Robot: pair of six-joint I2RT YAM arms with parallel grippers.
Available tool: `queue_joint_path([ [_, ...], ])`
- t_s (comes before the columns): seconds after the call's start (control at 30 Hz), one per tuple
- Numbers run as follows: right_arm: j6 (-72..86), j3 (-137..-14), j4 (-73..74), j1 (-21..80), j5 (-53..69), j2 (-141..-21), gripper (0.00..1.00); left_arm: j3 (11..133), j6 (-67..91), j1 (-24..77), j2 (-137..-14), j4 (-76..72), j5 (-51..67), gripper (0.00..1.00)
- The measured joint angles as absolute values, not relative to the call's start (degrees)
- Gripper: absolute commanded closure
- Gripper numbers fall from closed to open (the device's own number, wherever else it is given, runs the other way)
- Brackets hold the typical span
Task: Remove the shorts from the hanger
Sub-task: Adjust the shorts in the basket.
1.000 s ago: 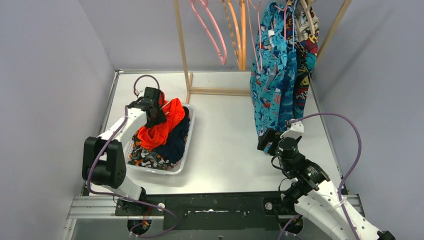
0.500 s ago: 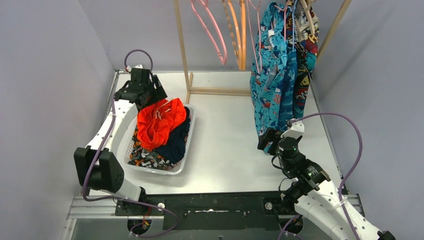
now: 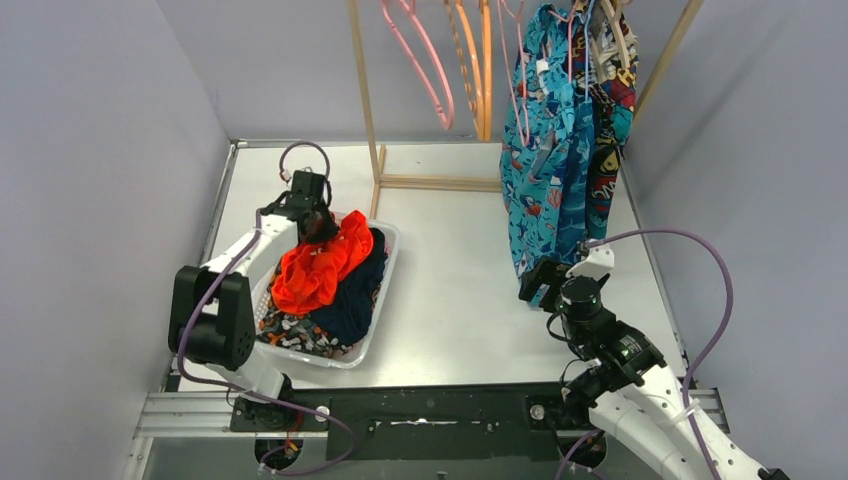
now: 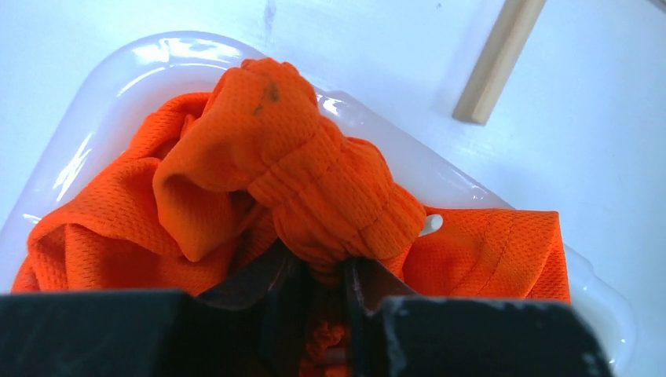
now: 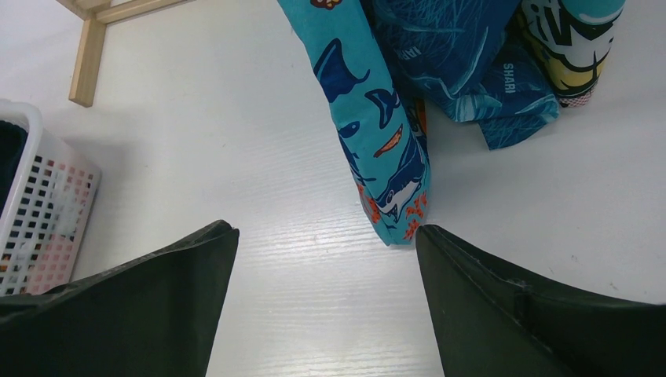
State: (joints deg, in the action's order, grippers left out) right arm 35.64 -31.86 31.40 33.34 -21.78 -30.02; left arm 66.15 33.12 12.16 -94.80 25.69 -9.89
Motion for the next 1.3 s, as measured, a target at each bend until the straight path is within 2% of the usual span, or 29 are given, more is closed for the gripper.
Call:
queue_joint_path([
  [0.13, 35.8, -31.9, 31.4, 33.3, -21.8, -30.4, 0.14, 62.3, 34.7, 12.9, -91.5, 25.3, -9.8, 0.89],
  [0.3, 36.2, -31.9, 31.4, 33.3, -21.6, -31.7, 0.13, 60.8, 37.7, 12.9, -95.1, 21.6, -10.0, 0.89],
  [0.43, 36.6, -32.2, 31.9, 33.3, -21.6, -31.9, 0.13, 61.1, 38.9, 13.3, -95.9, 20.8, -11.4, 0.85],
  [0.5, 36.7, -32.9, 32.3, 33.3, -21.6, -31.7, 0.13, 61.5, 38.9, 13.4, -95.8, 21.1, -12.2, 0.78],
  [0.67, 36.7, -33.4, 32.6, 33.3, -21.5, -30.2, 0.13, 62.2, 37.8, 13.3, -94.3, 22.3, -12.4, 0.50],
  [0.77, 36.7, -33.4, 32.6, 33.3, -20.3, -29.9, 0.13, 62.3, 36.6, 13.1, -90.8, 23.6, -12.1, 0.42],
  [0.9, 36.6, -33.4, 32.2, 33.3, -18.7, -29.3, 0.12, 62.4, 35.9, 12.9, -83.6, 27.0, -12.0, 0.39],
  [1.13, 35.9, -33.4, 30.0, 33.3, -16.3, -27.6, 0.12, 62.1, 35.3, 12.6, -71.4, 32.5, -7.1, 0.38],
  [1.3, 35.3, -33.4, 29.8, 33.3, -15.6, -27.8, 0.11, 54.5, 38.4, 14.7, -64.7, 33.4, -2.9, 0.39],
])
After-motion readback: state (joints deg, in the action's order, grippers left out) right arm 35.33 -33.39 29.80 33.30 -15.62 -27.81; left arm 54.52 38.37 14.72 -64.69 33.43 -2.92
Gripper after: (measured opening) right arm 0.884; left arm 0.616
